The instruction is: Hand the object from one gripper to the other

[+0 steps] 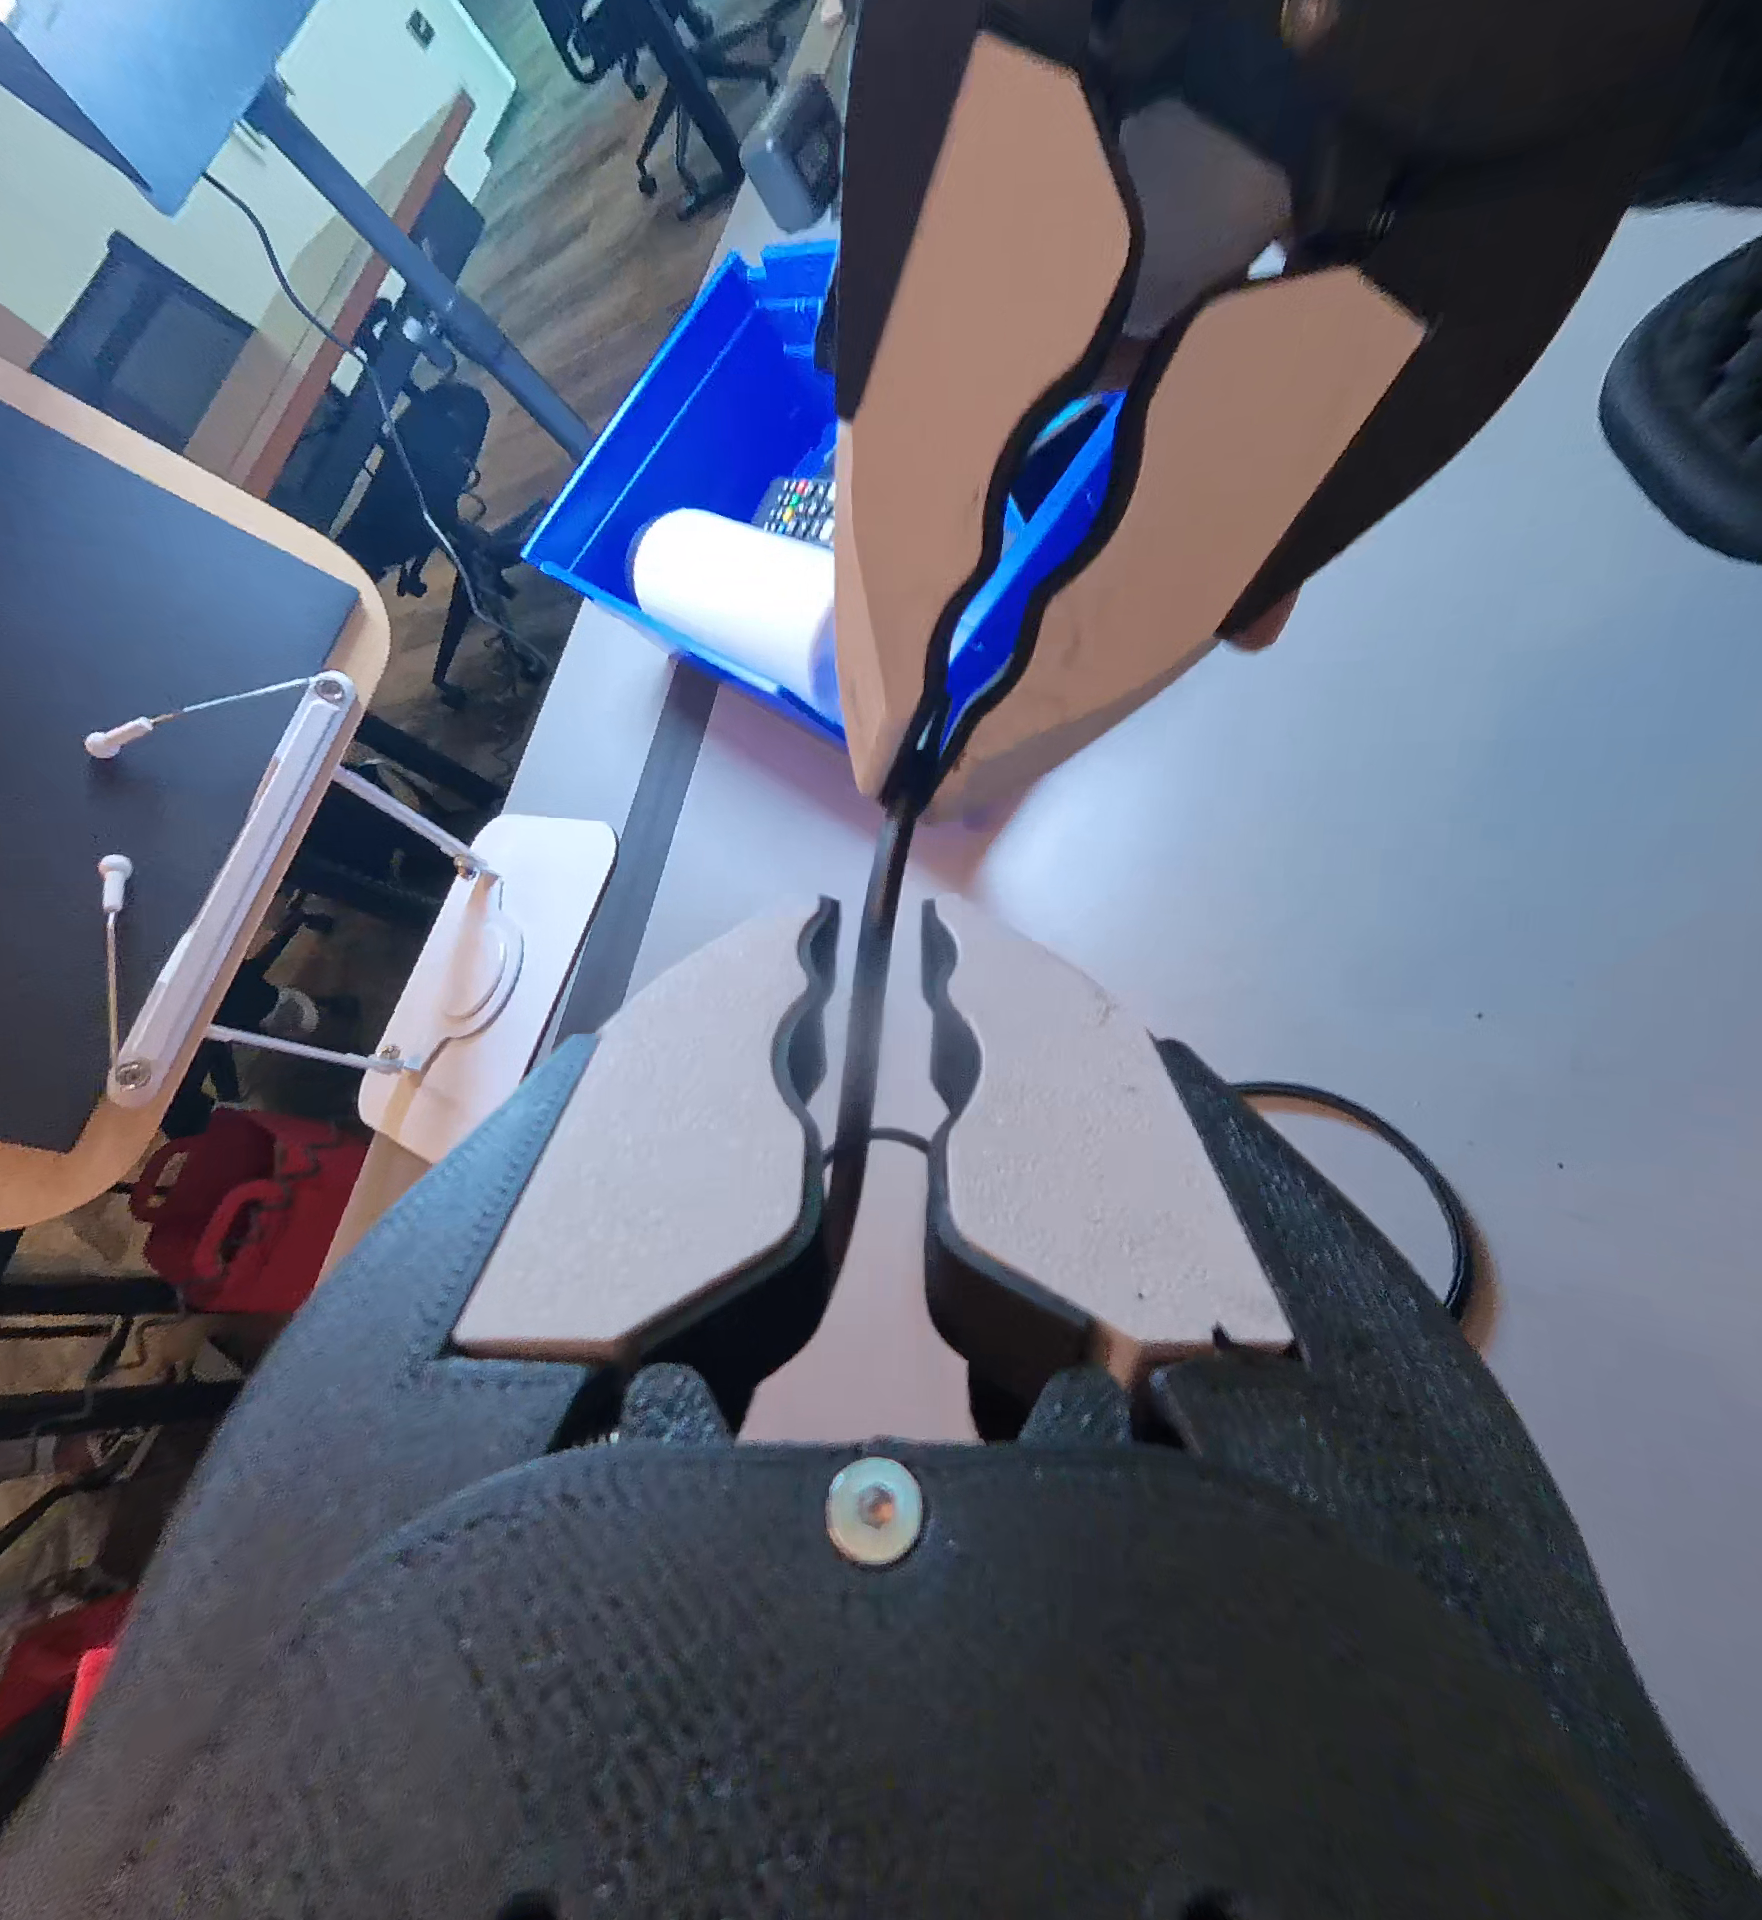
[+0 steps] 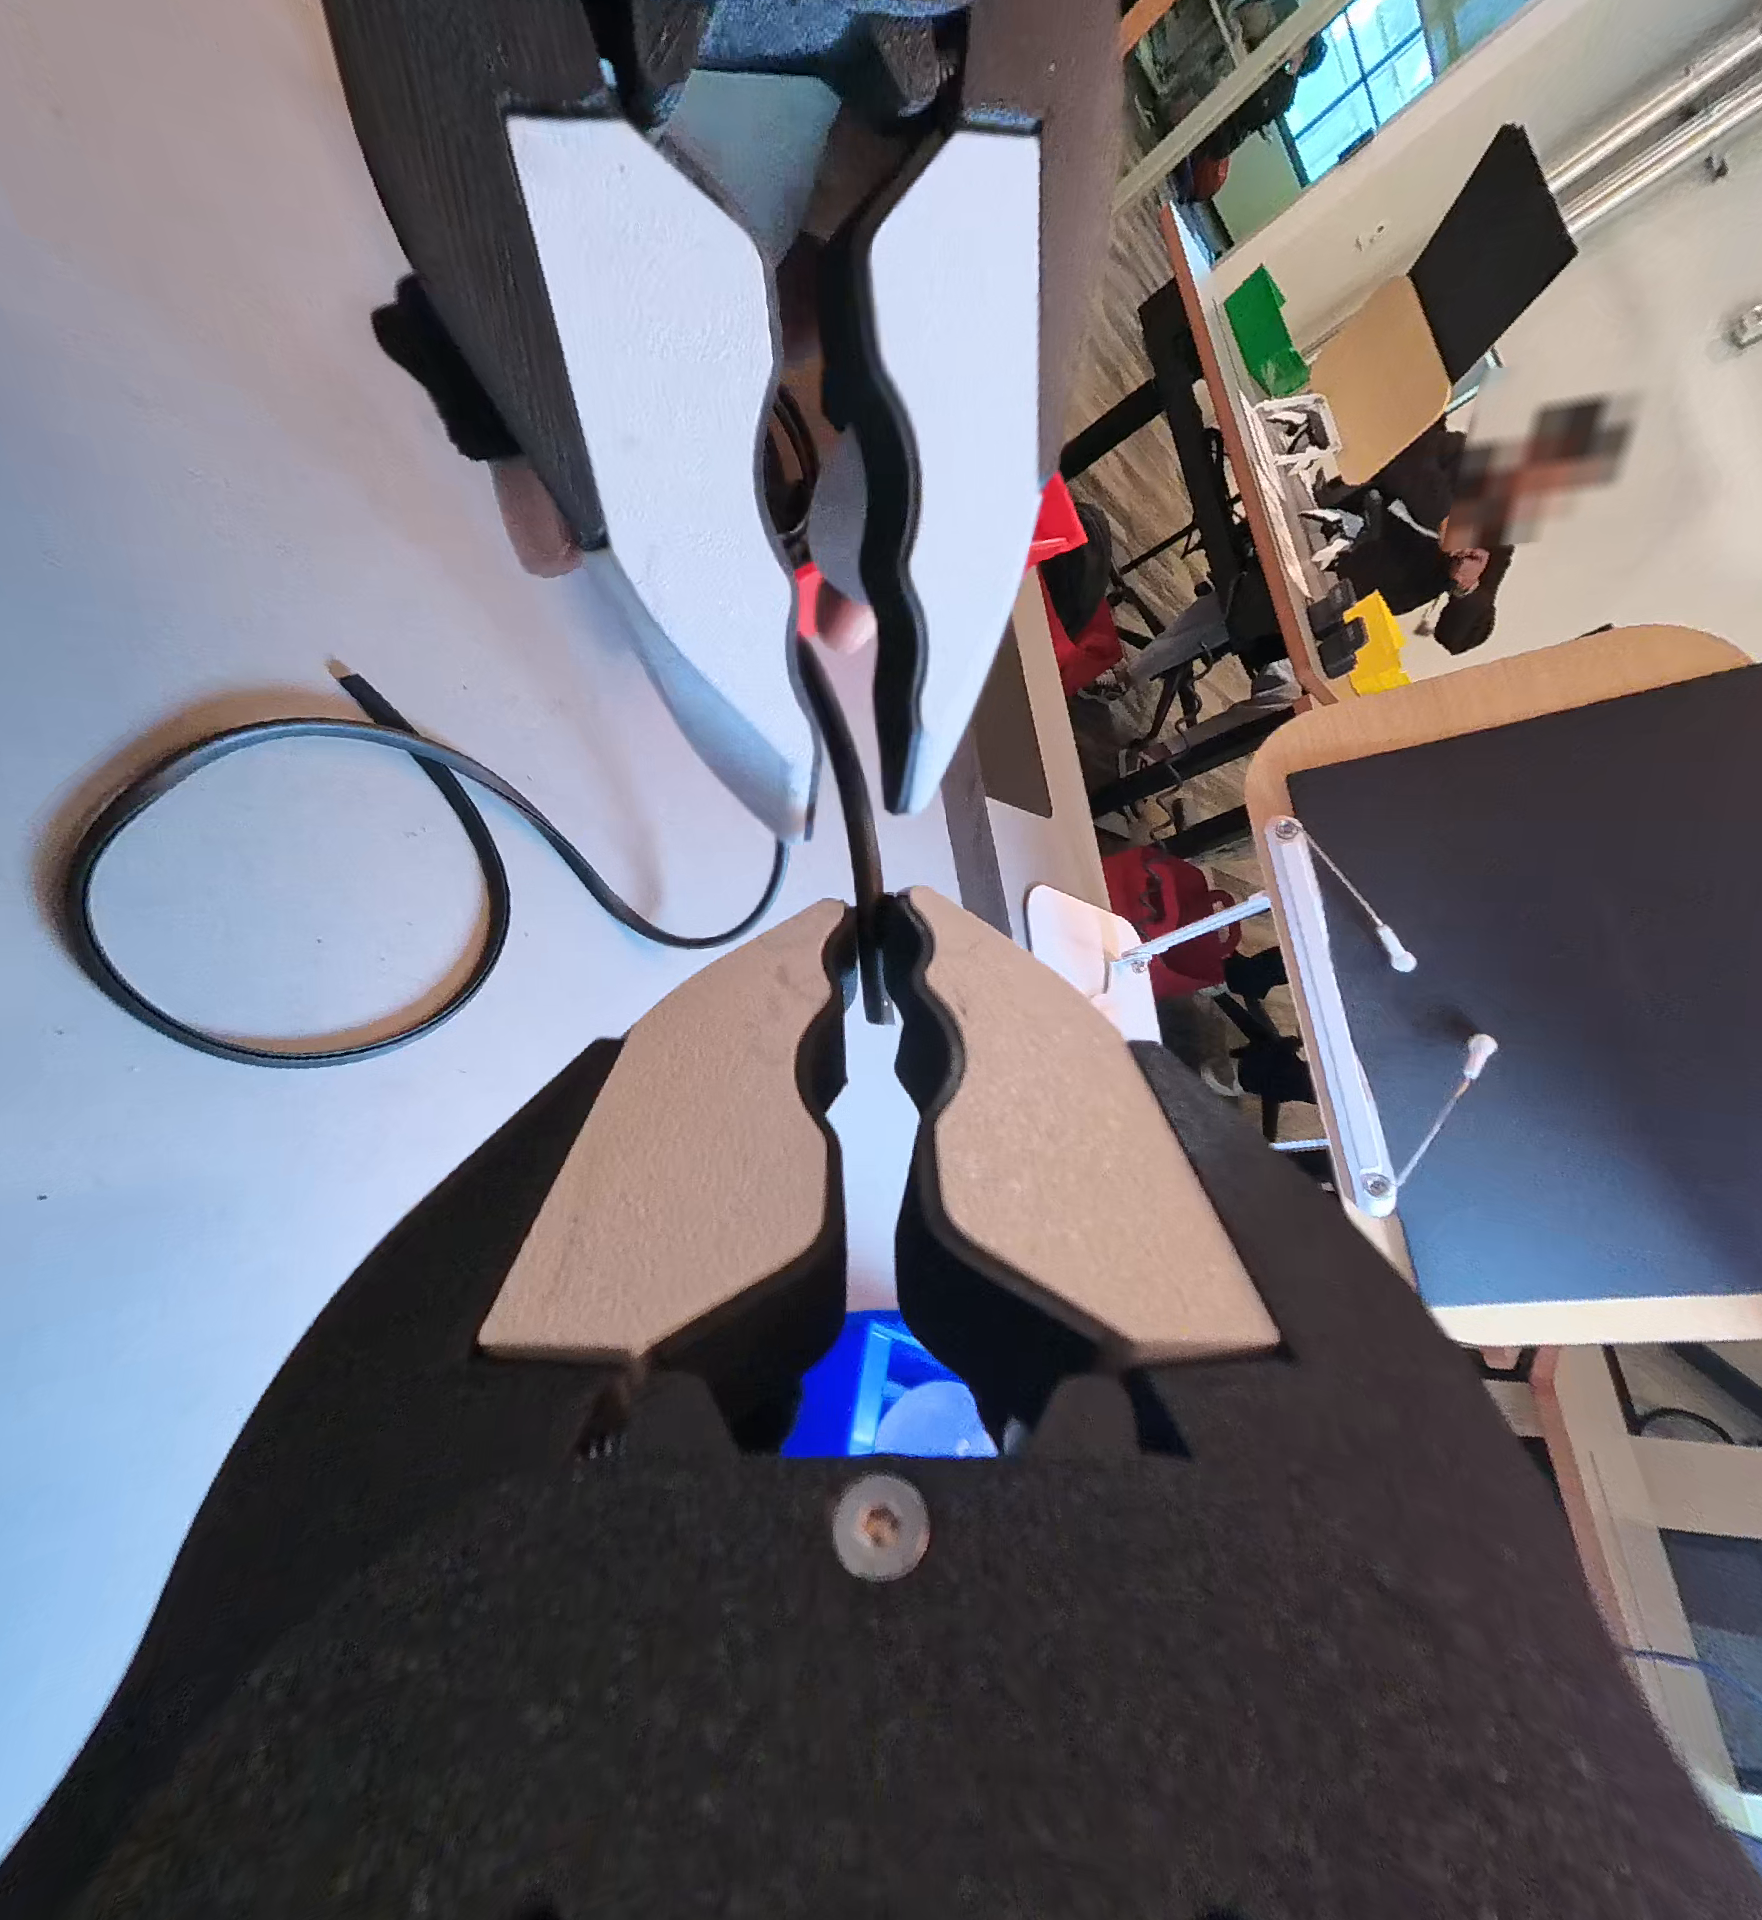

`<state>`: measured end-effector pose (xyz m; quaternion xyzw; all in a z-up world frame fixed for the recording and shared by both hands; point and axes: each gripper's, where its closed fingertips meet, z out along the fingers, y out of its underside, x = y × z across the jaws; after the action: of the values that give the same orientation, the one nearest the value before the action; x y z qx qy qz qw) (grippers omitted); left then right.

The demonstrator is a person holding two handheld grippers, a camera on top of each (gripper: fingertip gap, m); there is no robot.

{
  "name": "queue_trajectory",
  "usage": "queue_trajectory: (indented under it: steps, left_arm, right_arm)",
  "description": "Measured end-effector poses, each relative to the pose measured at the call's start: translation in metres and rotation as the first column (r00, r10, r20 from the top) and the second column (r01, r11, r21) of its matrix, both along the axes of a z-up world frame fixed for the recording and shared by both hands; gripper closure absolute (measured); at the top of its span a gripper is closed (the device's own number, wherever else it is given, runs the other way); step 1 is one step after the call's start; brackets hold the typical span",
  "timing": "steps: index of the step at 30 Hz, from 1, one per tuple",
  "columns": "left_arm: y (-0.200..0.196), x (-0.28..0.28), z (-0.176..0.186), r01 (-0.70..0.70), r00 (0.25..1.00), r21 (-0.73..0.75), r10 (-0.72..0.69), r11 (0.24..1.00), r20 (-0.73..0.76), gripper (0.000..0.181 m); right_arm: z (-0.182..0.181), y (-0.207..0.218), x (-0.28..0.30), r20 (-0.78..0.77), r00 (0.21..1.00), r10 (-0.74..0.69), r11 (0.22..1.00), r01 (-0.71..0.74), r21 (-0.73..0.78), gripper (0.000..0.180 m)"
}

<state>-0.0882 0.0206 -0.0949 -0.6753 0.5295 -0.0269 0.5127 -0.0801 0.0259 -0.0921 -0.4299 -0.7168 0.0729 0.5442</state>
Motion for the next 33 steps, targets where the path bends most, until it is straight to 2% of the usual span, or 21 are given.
queue_trajectory:
  steps: [6,9,12,18,23,25,33]
  left_arm:
    - [-0.002,0.006,-0.006,0.024,0.998,0.042,-0.021,0.999,-0.065,0.175]
    - [-0.003,0.006,-0.001,0.03,0.999,0.039,-0.029,0.999,-0.04,0.176]
    - [-0.001,0.001,-0.001,0.012,0.999,0.035,-0.01,0.999,-0.044,0.176]
    - [-0.004,-0.001,-0.004,0.005,0.998,0.0,-0.005,1.0,-0.056,0.176]
    - [-0.008,0.004,0.001,0.046,0.999,-0.015,-0.046,0.999,-0.004,0.166]
    - [-0.007,0.002,-0.001,0.043,0.999,-0.004,-0.043,0.999,-0.028,0.174]
    - [-0.007,-0.002,0.003,0.036,0.999,-0.008,-0.036,0.999,-0.015,0.176]
  right_arm:
    - [-0.003,-0.007,-0.004,0.017,1.0,0.021,1.0,-0.021,0.023,0.175]
    - [0.003,-0.008,-0.004,-0.025,0.999,0.031,1.0,-0.031,-0.001,0.174]
    - [0.005,-0.002,-0.001,-0.03,0.999,0.015,1.0,-0.015,0.001,0.166]
    - [0.002,-0.006,-0.004,-0.024,0.999,0.032,0.999,-0.032,0.0,0.175]
    - [-0.001,-0.011,-0.01,-0.043,0.997,0.066,0.998,-0.066,-0.01,0.175]
    - [-0.002,-0.01,-0.01,-0.035,0.997,0.064,0.998,-0.064,-0.009,0.175]
    - [0.009,-0.011,-0.006,-0.086,0.994,0.067,0.997,-0.069,-0.018,0.169]
